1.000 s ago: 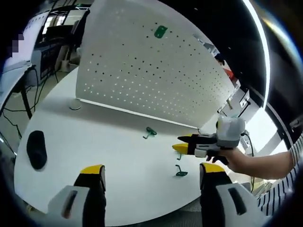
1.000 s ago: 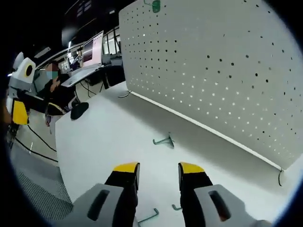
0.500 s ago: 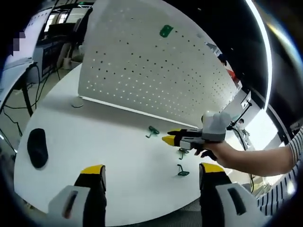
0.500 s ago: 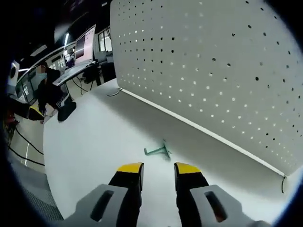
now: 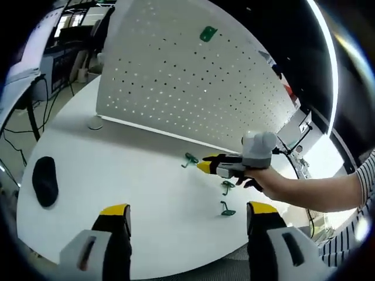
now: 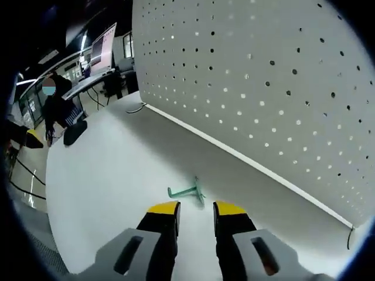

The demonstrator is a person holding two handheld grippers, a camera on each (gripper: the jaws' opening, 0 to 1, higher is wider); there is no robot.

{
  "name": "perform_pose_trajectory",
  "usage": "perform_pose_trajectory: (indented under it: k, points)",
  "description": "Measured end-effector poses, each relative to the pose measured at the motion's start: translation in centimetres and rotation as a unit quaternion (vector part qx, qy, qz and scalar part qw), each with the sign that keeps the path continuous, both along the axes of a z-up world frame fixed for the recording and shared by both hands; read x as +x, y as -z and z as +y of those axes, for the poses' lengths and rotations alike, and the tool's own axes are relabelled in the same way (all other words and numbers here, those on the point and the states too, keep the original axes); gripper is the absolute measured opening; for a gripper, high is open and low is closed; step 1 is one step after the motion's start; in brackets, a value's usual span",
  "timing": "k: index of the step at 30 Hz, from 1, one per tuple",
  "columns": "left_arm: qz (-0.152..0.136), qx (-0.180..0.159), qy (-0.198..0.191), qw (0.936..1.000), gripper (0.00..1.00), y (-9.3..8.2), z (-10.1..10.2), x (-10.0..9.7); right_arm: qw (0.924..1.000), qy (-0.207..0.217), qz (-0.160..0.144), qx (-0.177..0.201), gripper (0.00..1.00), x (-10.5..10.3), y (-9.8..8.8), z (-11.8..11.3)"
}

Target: Insert the hook assembly into the mounting plate slot until the hook locks in place.

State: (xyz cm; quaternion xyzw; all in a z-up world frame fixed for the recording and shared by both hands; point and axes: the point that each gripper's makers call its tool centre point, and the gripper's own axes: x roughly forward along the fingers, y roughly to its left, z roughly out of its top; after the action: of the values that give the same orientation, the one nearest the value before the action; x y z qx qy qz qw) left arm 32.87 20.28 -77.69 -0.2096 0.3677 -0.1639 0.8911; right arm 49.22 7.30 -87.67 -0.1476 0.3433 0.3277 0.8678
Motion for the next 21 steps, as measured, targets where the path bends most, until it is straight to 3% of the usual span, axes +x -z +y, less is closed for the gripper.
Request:
perform_pose_trajectory:
  k: [3, 9, 21]
  points:
    - [0.004, 0.003, 0.004, 1.0000, 0.83, 0.3, -0.2, 0.1, 0.9997, -0.017, -0.006, -0.017, 0.16, 0.5, 0.4, -0.1]
    - [0.006, 0.002, 0.008, 0.9999, 0.83, 0.3, -0.4, 0.3, 0.9997, -0.017, -0.004, -0.016, 0.14, 1.3, 0.6, 0.1]
    - [0.008, -0.001, 0.005, 1.0000, 0.82, 0.3, -0.1, 0.5, 0.9974, -0.060, 0.006, -0.039, 0.10, 1.4, 1.9, 0.9]
